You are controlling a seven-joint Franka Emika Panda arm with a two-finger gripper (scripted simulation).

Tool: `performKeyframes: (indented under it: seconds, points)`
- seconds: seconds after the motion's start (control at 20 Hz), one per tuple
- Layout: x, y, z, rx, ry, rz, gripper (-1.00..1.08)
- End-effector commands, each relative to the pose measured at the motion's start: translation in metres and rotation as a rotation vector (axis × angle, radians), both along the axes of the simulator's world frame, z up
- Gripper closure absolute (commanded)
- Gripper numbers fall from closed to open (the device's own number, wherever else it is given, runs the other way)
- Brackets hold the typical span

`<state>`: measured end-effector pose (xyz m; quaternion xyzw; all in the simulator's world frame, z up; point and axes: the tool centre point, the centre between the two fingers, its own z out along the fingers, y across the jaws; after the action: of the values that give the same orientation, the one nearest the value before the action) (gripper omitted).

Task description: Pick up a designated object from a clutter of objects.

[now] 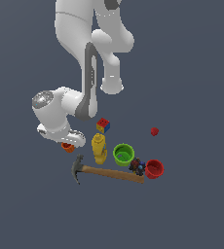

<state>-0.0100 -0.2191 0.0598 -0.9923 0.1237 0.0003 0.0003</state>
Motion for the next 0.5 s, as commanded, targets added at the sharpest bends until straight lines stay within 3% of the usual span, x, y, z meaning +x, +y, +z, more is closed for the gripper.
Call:
performKeyframes:
  seconds: [0.0,0.3,0.35,0.45]
  points:
    - [0.000,0.000,-0.012,0.000,0.000,0.000,-0.92]
    - [0.000,-0.001,-0.022,0.000,0.000,0.000,-0.92]
    - [0.000,-0.001,-0.022,0.000,0.000,0.000,1.08]
    - [0.000,-0.001,-0.022,0.000,0.000,0.000,1.08]
